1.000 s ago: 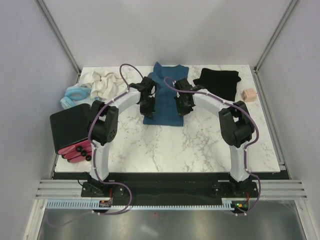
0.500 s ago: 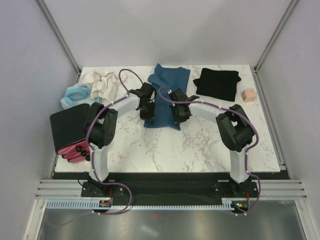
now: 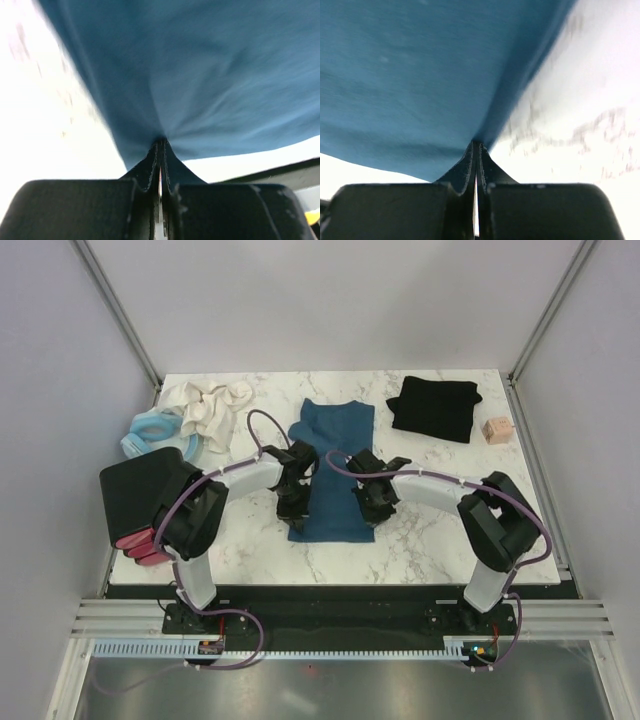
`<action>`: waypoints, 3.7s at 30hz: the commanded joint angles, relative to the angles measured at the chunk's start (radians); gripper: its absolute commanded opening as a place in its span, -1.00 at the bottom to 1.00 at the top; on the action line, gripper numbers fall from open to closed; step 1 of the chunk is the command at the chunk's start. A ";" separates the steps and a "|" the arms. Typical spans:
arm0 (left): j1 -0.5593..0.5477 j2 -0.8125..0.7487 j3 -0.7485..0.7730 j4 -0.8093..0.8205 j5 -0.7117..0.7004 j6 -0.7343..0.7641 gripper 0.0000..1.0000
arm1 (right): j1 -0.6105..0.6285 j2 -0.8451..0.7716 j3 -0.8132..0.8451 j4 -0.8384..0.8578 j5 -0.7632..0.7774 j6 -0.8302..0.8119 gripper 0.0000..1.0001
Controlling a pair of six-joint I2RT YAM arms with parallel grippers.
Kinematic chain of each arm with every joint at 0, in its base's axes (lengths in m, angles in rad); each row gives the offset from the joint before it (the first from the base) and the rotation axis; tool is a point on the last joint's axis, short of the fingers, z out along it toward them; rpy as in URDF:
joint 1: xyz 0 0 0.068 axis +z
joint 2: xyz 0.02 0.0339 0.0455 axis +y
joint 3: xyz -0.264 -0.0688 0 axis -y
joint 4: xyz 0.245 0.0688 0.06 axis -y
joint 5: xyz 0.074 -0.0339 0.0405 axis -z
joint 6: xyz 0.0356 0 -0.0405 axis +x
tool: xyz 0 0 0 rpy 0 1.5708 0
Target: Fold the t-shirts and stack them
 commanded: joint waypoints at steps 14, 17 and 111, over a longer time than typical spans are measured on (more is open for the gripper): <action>-0.150 -0.307 -0.119 -0.177 -0.058 -0.163 -0.96 | 0.107 -0.480 -0.158 -0.215 0.020 0.182 -0.66; -0.145 -0.408 -0.067 -0.177 -0.096 -0.165 -0.46 | 0.093 -0.516 -0.057 -0.211 0.022 0.130 -0.39; 0.168 -0.510 -0.532 0.243 0.384 -0.045 0.10 | -0.118 -0.855 -0.713 0.297 -0.460 0.158 0.18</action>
